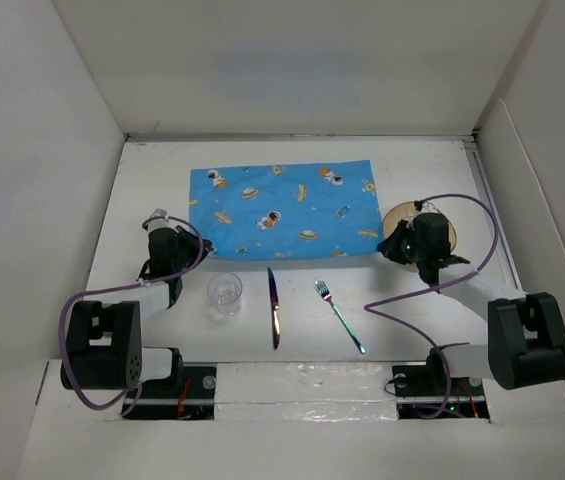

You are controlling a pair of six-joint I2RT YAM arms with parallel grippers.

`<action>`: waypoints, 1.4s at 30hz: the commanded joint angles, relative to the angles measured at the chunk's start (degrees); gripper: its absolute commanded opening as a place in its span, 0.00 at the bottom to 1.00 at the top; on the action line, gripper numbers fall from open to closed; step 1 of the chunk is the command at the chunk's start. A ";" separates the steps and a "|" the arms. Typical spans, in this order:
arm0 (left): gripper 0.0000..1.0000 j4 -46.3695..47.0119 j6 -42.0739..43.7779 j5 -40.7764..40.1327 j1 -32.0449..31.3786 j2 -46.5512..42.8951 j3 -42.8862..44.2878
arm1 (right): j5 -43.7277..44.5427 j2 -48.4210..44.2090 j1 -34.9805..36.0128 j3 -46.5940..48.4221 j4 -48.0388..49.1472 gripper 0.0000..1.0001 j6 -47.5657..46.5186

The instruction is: Set the dinner table for one person

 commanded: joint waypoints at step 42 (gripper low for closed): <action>0.33 -30.21 10.97 5.88 -12.08 -48.96 19.79 | 1.02 10.04 -31.19 11.04 -11.87 0.62 11.36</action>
